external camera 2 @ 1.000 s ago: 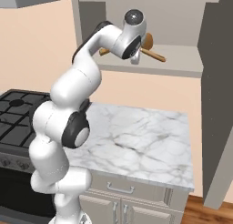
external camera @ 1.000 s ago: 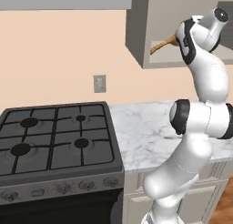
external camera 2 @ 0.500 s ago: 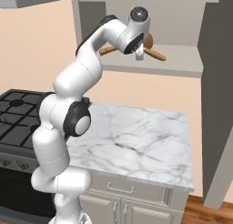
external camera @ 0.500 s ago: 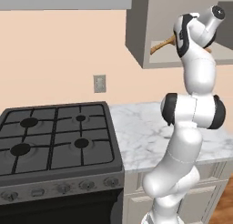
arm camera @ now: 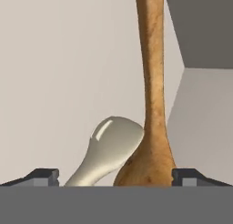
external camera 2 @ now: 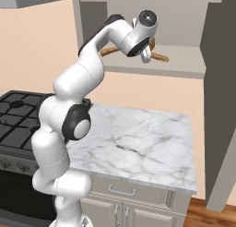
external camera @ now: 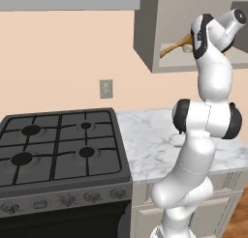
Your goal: Organize the utensils by type. Pick up the wooden spoons from the counter and place them in the open cabinet. Then pick up the metallic utensils from the counter and place them in the open drawer.
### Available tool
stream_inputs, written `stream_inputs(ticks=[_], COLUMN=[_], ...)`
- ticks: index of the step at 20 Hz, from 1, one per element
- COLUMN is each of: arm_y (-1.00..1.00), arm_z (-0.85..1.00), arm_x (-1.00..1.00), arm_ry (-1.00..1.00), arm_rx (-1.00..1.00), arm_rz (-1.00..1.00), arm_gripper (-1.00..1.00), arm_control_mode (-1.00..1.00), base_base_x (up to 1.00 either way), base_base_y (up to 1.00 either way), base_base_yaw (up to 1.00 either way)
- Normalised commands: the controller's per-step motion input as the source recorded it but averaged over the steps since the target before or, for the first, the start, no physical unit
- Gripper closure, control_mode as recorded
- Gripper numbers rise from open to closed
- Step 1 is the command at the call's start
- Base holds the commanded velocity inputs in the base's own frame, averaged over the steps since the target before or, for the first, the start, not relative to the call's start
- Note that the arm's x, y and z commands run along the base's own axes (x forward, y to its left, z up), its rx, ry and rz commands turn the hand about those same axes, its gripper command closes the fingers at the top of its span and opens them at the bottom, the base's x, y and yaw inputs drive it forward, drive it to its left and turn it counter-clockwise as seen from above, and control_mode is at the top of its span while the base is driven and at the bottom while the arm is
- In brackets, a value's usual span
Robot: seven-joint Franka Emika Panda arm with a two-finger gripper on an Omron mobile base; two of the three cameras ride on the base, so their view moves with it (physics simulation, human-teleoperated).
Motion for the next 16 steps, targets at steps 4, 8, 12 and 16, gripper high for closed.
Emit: stream_inputs(ticks=[4,8,12,16], arm_y=[0.00,0.23,0.74,1.00], arm_z=[0.00,0.00,0.00,0.00], arm_x=[-0.86,-1.00,-1.00,-1.00], arm_ry=[-0.11,-0.19,-0.20,-0.06], arm_rx=[-0.16,-0.21,-0.26,-0.33], arm_rz=[0.22,0.18,0.10,0.02], arm_gripper=[-1.00,-1.00,-1.00,-1.00], arm_control_mode=[-1.00,-1.00,-1.00,-1.00], base_base_x=[0.00,0.00,0.00,0.00], base_base_y=[0.00,0.00,0.00,0.00], base_base_yaw=[0.00,0.00,0.00,0.00])
